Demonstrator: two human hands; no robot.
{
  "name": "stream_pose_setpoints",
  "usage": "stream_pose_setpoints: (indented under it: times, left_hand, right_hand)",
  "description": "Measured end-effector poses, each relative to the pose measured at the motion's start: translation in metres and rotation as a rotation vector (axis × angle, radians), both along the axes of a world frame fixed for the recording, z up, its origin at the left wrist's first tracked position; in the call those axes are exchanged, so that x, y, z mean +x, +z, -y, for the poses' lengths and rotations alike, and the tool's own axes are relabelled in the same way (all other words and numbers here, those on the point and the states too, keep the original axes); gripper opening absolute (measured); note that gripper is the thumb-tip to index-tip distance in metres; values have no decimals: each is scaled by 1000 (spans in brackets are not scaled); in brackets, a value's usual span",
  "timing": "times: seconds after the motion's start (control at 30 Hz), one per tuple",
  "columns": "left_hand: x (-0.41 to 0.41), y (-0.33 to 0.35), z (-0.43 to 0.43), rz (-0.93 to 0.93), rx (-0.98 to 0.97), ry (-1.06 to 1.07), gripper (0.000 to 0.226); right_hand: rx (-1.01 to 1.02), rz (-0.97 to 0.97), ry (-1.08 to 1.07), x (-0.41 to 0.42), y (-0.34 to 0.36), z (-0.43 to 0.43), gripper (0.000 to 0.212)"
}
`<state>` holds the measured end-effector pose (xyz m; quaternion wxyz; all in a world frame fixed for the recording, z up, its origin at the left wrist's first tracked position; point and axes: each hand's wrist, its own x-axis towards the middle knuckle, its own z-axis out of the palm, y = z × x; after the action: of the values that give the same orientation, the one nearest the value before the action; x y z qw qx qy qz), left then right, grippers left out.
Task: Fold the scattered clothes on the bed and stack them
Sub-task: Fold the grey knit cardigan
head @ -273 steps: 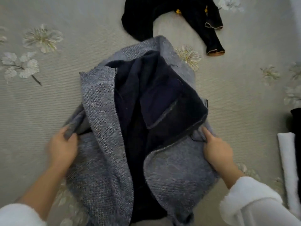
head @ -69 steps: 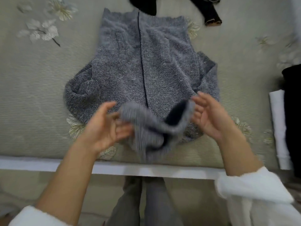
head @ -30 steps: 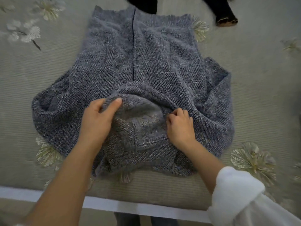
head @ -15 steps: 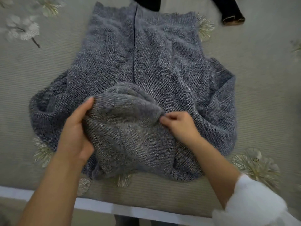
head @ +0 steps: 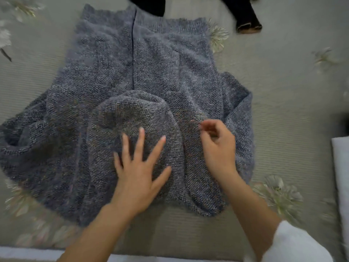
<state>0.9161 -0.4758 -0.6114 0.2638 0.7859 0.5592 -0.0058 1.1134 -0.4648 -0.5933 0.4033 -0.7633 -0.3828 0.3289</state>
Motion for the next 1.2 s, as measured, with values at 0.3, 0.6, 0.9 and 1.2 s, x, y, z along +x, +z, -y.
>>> stream_pose_setpoints:
  times: [0.3,0.6,0.9,1.2]
  left_hand:
    - [68,-40,-33,-203,-281,57,67]
    - [77,-34,-44,-296,-454,79,69]
    - [81,-25,-49,-342,-531,62,70]
    - [82,-24,-52,-354,-558,42,73]
  right_hand:
    - [-341,2,-513,144,-39,-11,24]
    - [-209,-292,-637,147,23,-21,8]
    - [33,-669,-1097,137,19,37,24]
    - [-97,-976,-1009,150,2,24,45]
